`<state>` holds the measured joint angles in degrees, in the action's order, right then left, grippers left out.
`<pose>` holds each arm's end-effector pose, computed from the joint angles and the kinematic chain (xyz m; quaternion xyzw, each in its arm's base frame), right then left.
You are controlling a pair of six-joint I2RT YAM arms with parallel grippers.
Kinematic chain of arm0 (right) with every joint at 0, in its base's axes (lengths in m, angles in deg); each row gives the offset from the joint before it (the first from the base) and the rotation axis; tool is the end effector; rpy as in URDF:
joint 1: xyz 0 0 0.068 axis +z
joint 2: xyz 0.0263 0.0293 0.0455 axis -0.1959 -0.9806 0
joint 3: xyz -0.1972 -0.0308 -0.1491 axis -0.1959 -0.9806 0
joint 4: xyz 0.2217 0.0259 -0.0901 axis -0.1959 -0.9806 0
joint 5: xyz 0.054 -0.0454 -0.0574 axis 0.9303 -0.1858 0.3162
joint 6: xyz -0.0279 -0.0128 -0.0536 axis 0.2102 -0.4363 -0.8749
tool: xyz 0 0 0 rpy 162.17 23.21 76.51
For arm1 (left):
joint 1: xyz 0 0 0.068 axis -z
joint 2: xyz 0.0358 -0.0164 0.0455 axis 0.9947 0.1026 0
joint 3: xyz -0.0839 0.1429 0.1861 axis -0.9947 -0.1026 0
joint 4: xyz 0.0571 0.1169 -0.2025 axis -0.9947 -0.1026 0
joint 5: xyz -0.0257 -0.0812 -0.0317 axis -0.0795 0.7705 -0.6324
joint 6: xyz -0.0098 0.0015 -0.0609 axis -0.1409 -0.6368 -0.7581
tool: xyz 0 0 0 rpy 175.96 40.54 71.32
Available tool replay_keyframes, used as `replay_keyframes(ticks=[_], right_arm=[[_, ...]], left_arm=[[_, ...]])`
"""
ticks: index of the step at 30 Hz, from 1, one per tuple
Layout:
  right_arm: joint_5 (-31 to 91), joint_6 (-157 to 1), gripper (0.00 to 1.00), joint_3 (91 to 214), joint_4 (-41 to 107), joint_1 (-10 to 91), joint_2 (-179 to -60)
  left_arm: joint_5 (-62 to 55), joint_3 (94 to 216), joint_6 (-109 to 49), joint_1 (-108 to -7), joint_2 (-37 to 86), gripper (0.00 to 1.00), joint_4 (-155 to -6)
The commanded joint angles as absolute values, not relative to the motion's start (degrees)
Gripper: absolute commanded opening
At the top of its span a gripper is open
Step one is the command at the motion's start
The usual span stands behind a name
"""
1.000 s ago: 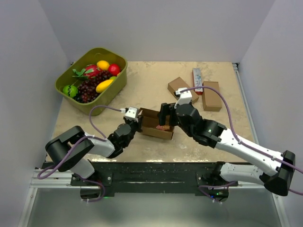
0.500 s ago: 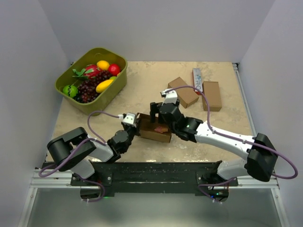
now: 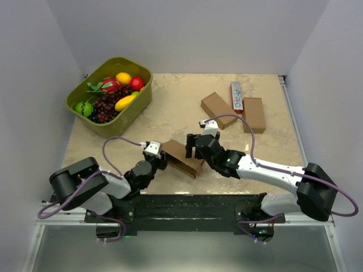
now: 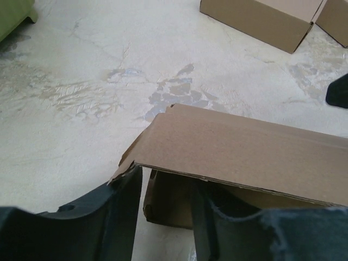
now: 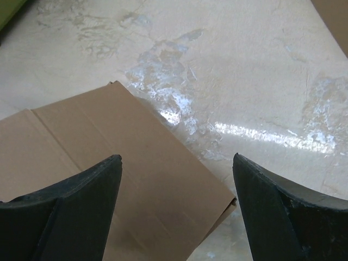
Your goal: Fold the paper box
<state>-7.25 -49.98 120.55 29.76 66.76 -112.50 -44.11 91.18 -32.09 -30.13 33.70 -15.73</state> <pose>0.1734 0.2108 0.2206 -0.0329 0.8600 0.1616 0.4830 0.1502 -0.1643 0.1322 0.0852 0.7477 -0.1694 0.6364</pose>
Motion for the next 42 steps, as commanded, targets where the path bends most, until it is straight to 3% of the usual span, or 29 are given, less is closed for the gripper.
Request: replay_keyframes(ticks=[1, 9, 20, 26, 30, 33, 36, 37, 39, 42], right_arm=[[-6.6, -46.1, 0.85, 118.4, 33.3, 67.9, -112.4], [-8.9, -45.7, 0.84, 117.9, 33.2, 70.0, -115.3], [-11.6, -44.9, 0.85, 118.3, 33.0, 70.7, -121.8], [-12.5, -44.9, 0.86, 119.0, 32.8, 71.1, -124.2], [-13.1, -44.9, 0.86, 119.1, 32.5, 71.6, -125.0], [-13.2, -45.5, 0.88, 119.2, 32.5, 71.9, -124.9], [-13.7, -47.6, 0.92, 119.2, 33.0, 72.7, -123.9], [-13.6, -48.3, 0.99, 119.1, 33.0, 72.9, -123.4], [-13.1, -48.7, 0.99, 118.6, 31.7, 72.9, -121.4], [-13.6, -47.4, 0.99, 118.8, 27.4, 72.8, -116.9]], left_arm=[[-44.8, 90.0, -34.3, -29.7, 28.9, 0.5, -17.7], [-42.0, 85.0, -38.8, -29.7, 14.0, 0.61, -30.2], [-33.1, 84.1, -47.7, -29.8, -19.4, 0.62, -64.9], [-31.6, 86.8, -49.5, -29.8, -29.9, 0.64, -75.7], [-34.0, 93.0, -49.5, -30.0, -28.1, 0.7, -75.6], [-32.5, 97.9, -47.5, -31.4, -19.5, 0.7, -72.9], [-26.4, 101.2, -45.2, -37.0, -8.8, 0.71, -70.5], [-19.5, 101.5, -45.1, -39.5, -4.3, 0.71, -68.1], [-10.9, 101.2, -46.0, -47.5, -0.2, 0.7, -64.7], [-1.2, 102.5, -46.4, -51.7, 6.7, 0.7, -59.2]])
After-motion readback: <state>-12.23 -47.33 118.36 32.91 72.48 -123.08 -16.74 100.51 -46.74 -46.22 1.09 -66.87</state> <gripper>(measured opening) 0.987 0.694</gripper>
